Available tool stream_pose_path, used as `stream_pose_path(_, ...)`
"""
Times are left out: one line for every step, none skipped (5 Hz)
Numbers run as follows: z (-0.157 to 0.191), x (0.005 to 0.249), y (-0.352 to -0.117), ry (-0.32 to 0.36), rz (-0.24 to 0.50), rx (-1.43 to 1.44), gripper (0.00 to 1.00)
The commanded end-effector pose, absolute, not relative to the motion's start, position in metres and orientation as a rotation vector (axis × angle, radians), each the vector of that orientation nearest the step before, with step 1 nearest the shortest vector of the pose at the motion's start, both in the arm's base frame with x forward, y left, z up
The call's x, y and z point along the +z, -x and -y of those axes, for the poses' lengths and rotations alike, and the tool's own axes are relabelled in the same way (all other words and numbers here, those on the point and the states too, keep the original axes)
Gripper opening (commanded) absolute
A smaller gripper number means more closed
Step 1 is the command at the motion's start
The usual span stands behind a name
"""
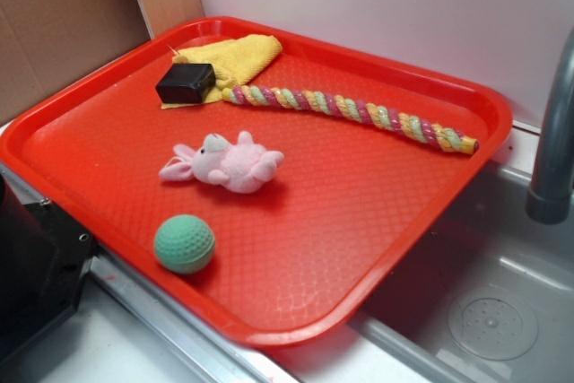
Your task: Grab the multicolored rope.
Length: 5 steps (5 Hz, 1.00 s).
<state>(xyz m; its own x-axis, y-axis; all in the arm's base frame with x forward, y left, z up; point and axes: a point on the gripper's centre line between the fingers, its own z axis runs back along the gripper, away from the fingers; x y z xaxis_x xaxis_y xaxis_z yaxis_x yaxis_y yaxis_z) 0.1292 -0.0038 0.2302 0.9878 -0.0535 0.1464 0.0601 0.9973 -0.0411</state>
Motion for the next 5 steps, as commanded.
stream_pose_path(-0.014,0.212,-0.164,0.024,0.213,-0.176,1.0)
stream_pose_path(-0.022,0.193,-0.187,0.013,0.258,-0.325,1.0)
stream_pose_path(-0.028,0.173,-0.217,0.001,0.31,-0.456,1.0)
stream_pose_path(-0.024,0.146,-0.246,0.0,0.33,-0.586,1.0)
stream_pose_path(-0.013,0.115,-0.274,-0.096,0.311,-0.681,1.0)
